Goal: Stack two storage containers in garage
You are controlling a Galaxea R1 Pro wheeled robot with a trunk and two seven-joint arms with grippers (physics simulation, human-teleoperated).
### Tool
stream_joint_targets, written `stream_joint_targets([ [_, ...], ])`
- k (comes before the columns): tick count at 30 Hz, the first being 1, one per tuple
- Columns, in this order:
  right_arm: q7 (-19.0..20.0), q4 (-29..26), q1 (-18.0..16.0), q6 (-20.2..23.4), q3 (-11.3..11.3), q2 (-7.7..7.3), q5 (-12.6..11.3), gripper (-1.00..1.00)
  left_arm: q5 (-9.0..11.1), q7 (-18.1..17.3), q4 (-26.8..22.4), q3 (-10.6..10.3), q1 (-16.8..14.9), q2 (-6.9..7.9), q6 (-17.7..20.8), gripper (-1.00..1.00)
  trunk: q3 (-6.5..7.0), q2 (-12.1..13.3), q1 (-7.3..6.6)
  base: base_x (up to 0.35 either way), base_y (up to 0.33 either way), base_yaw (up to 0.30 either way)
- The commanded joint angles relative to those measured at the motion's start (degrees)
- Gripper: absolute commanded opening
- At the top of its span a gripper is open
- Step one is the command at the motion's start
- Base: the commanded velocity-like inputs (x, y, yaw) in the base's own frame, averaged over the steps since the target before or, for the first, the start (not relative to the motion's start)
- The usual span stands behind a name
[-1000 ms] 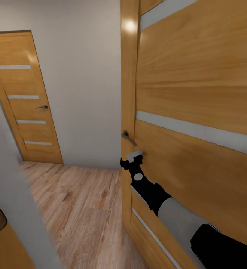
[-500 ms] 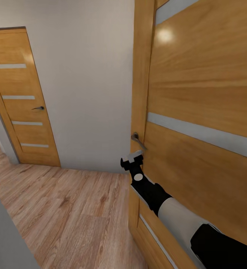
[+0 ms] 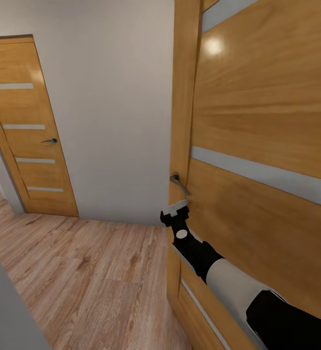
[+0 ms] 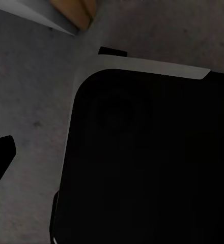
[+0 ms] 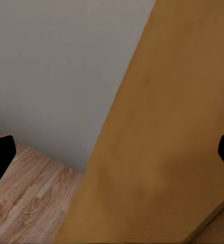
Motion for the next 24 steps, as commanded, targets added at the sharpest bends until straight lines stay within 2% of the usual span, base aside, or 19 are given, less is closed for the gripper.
stream_joint_targets([
  [1,-0.5,0.1,-0.1,0.0,0.4,0.0,-0.5,1.0,0.2,0.0,0.0,0.3,0.0,-0.01,-0.1,1.0,-0.06,0.0,0.0,0.0,-0.153,0.0],
  [8,-0.5,0.1,-0.1,-0.8,0.4,0.0,-0.5,1.0,0.3,0.0,0.0,0.3,0.0,-0.01,-0.1,1.0,-0.06,0.0,0.0,0.0,-0.135,0.0],
  [24,-0.5,0.2,-0.1,-1.1,0.4,0.0,-0.5,1.0,0.3,0.0,0.0,0.3,0.0,-0.01,-0.1,1.0,-0.06,0.0,0.0,0.0,-0.008,0.0],
])
